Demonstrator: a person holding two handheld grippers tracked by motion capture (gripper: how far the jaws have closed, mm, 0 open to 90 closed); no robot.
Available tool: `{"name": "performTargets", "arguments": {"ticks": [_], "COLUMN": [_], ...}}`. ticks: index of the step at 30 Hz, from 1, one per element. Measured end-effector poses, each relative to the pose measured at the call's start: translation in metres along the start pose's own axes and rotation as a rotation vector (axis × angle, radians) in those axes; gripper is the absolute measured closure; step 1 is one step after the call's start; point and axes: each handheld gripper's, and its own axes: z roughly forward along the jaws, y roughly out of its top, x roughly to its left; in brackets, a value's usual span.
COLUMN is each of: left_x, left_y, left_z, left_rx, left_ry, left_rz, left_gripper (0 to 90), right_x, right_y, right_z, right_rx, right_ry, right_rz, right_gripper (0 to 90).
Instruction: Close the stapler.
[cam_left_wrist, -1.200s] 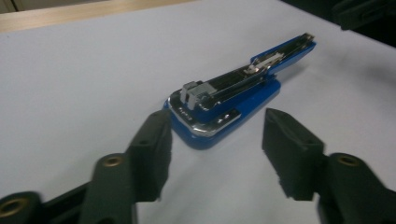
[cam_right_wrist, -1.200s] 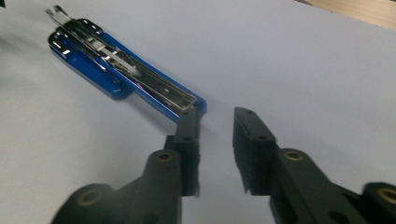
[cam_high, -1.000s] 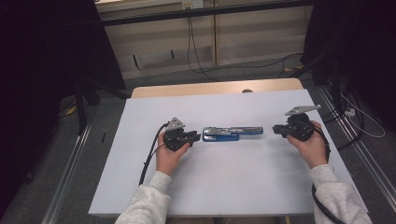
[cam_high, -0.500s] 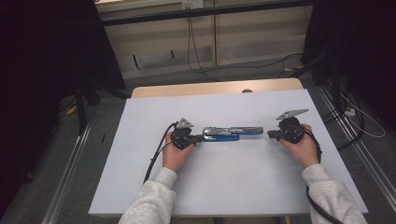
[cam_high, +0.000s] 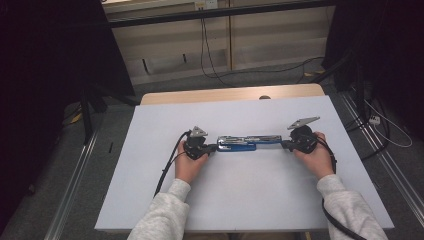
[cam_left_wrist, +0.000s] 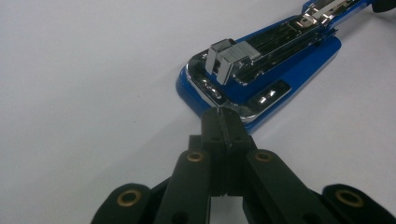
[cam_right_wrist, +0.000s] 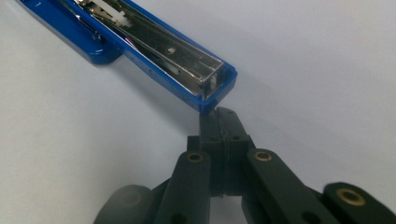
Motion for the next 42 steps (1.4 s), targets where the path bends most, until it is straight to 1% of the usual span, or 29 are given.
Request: {"name": "performTargets", "arguments": {"ticks": [2, 4, 7, 12, 13, 14, 15, 16, 20, 21, 22, 23, 24, 25, 26, 27, 28, 31, 32, 33, 34, 35, 36, 37, 38, 39, 40, 41, 42], "left_x": [0.0, 0.003, 0.004, 0.005, 0.006, 0.006, 0.006, 0.007, 0.007, 0.007, 0.007, 0.007, 0.007, 0.007, 0.007, 0.006, 0.006, 0.007, 0.007, 0.007, 0.007, 0.008, 0.009, 0.01, 0.01, 0.01, 0.011, 0.011, 0.012], "left_y": [0.001, 0.003, 0.004, 0.006, 0.007, 0.007, 0.008, 0.008, 0.008, 0.008, 0.009, 0.009, 0.008, 0.008, 0.009, 0.008, 0.008, 0.008, 0.008, 0.008, 0.008, 0.008, 0.008, 0.008, 0.008, 0.009, 0.008, 0.008, 0.008], "left_z": [0.0, 0.003, 0.004, 0.007, 0.007, 0.008, 0.009, 0.009, 0.009, 0.01, 0.01, 0.01, 0.01, 0.01, 0.01, 0.01, 0.01, 0.01, 0.009, 0.009, 0.009, 0.008, 0.006, 0.004, 0.004, 0.0, -0.007, -0.007, -0.011], "left_rx": [-0.006, -0.003, -0.001, -0.015, -0.007, -0.011, -0.01, 0.002, -0.005, -0.005, 0.0, 0.0, -0.001, -0.001, 0.0, -0.003, -0.004, -0.001, -0.002, -0.003, -0.005, -0.008, -0.014, -0.014, -0.014, -0.015, -0.021, -0.021, -0.026], "left_ry": [0.003, 0.006, 0.013, 0.023, 0.026, 0.028, 0.033, 0.033, 0.038, 0.038, 0.04, 0.04, 0.037, 0.037, 0.039, 0.04, 0.044, 0.04, 0.04, 0.038, 0.039, 0.043, 0.047, 0.048, 0.048, 0.053, 0.042, 0.042, 0.049], "left_rz": [0.001, -0.013, -0.013, -0.015, -0.005, -0.017, -0.016, -0.008, -0.017, -0.017, -0.013, -0.013, -0.022, -0.022, -0.014, -0.016, -0.015, -0.018, -0.016, -0.024, -0.026, -0.03, -0.035, -0.046, -0.046, -0.05, -0.062, -0.062, -0.069], "left_gripper": [89.7, 89.5, 89.2, 89.4, 89.4, 89.5, 89.5, 89.5, 89.5, 89.5, 89.5, 89.6, 89.6, 89.6, 89.6, 89.6, 89.6, 88.9, 88.9, 88.4, 87.3, 85.4, 78.6, 72.4, 63.3, 63.3, 56.5, 51.4, 44.0], "right_x": [-0.001, -0.001, -0.001, -0.001, -0.001, -0.001, -0.001, -0.001, -0.002, -0.002, -0.001, -0.001, 0.002, 0.002, 0.004, 0.006, 0.01, 0.012, 0.012, 0.012, 0.012, 0.012, 0.011, 0.01, 0.01, 0.01, 0.01, 0.01, 0.009], "right_y": [0.0, 0.0, 0.0, 0.001, 0.001, 0.001, 0.002, 0.002, 0.002, 0.003, 0.005, 0.005, 0.008, 0.008, 0.01, 0.011, 0.013, 0.014, 0.014, 0.014, 0.013, 0.013, 0.011, 0.01, 0.01, 0.008, 0.005, 0.005, 0.002], "right_z": [-0.001, -0.002, -0.002, -0.004, -0.004, -0.004, -0.005, -0.005, -0.006, -0.006, -0.007, -0.007, -0.007, -0.007, -0.007, -0.007, -0.005, -0.004, -0.004, -0.004, -0.004, -0.005, -0.007, -0.009, -0.009, -0.011, -0.016, -0.016, -0.019], "right_rx": [-0.01, -0.013, -0.014, -0.027, -0.027, -0.029, -0.03, -0.032, -0.042, -0.049, -0.077, -0.077, -0.091, -0.091, -0.094, -0.098, -0.094, -0.091, -0.091, -0.094, -0.1, -0.107, -0.129, -0.136, -0.136, -0.137, -0.157, -0.157, -0.168], "right_ry": [0.007, 0.007, 0.006, 0.007, 0.007, 0.008, 0.008, 0.007, 0.005, 0.01, 0.026, 0.026, 0.027, 0.027, 0.03, 0.032, 0.034, 0.039, 0.039, 0.042, 0.045, 0.05, 0.072, 0.074, 0.074, 0.074, 0.089, 0.089, 0.104], "right_rz": [0.007, 0.006, 0.005, -0.001, -0.001, -0.002, -0.002, -0.004, -0.003, -0.001, 0.014, 0.014, 0.0, 0.0, -0.005, -0.007, -0.02, -0.019, -0.019, -0.014, -0.004, 0.016, 0.037, 0.045, 0.045, 0.053, 0.07, 0.07, 0.092], "right_gripper": [89.6, 89.6, 89.6, 89.4, 89.4, 89.3, 89.0, 88.9, 88.9, 88.3, 88.0, 88.0, 87.0, 87.0, 86.3, 85.8, 84.1, 78.3, 78.3, 74.9, 69.6, 64.7, 56.1, 52.1, 52.1, 50.1, 43.1, 43.1, 36.8]}}
